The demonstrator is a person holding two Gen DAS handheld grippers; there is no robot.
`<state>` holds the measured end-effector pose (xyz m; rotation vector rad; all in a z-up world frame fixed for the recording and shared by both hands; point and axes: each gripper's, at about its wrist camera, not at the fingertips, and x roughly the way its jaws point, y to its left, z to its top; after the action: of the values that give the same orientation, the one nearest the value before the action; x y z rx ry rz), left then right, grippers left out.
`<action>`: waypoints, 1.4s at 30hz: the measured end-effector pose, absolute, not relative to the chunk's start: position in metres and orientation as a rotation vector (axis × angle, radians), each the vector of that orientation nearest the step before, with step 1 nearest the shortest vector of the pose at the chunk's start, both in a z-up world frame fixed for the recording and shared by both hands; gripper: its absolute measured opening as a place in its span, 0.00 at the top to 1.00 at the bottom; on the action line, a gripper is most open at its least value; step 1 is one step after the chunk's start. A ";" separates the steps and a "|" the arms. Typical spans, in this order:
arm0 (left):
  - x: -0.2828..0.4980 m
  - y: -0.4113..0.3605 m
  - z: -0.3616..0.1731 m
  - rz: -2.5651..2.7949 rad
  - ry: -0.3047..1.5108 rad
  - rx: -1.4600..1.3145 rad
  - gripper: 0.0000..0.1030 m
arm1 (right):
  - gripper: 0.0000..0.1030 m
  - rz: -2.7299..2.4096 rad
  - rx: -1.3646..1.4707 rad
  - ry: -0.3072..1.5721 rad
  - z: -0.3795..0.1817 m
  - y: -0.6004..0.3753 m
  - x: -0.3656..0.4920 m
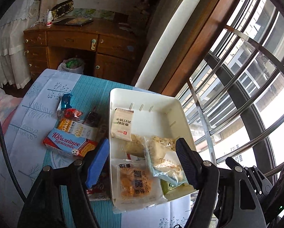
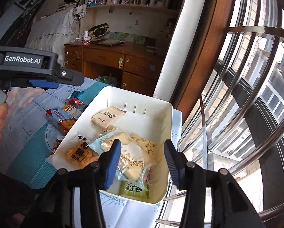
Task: Organize snacks
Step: 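Withdraw both grippers from the tray toward the remaining snacks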
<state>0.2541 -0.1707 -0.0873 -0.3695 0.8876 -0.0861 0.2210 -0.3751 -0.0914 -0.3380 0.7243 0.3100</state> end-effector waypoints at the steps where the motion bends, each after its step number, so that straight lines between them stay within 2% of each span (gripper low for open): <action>1: 0.251 -0.167 -0.089 -0.073 0.896 -0.370 0.31 | 0.52 0.312 -0.320 0.733 -0.092 -0.376 0.222; 13: 0.218 -0.112 -0.122 0.028 1.038 -0.404 0.31 | 0.47 0.395 -0.165 0.913 -0.112 -0.362 0.221; 17: 0.207 -0.091 -0.124 0.044 1.047 -0.410 0.31 | 0.40 0.426 -0.108 0.950 -0.115 -0.343 0.213; 21: 0.199 -0.070 -0.124 0.051 1.056 -0.401 0.31 | 0.40 0.431 -0.039 0.999 -0.123 -0.323 0.208; 25: 0.193 -0.049 -0.125 0.034 1.068 -0.389 0.26 | 0.40 0.402 0.032 1.053 -0.131 -0.309 0.207; 42: 0.188 0.013 -0.111 -0.121 1.055 -0.240 0.25 | 0.36 0.120 0.307 1.133 -0.142 -0.273 0.189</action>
<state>0.1882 0.0127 -0.1108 -0.2396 1.0552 -0.1206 0.1893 -0.2733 -0.1423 0.3066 1.1329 0.1204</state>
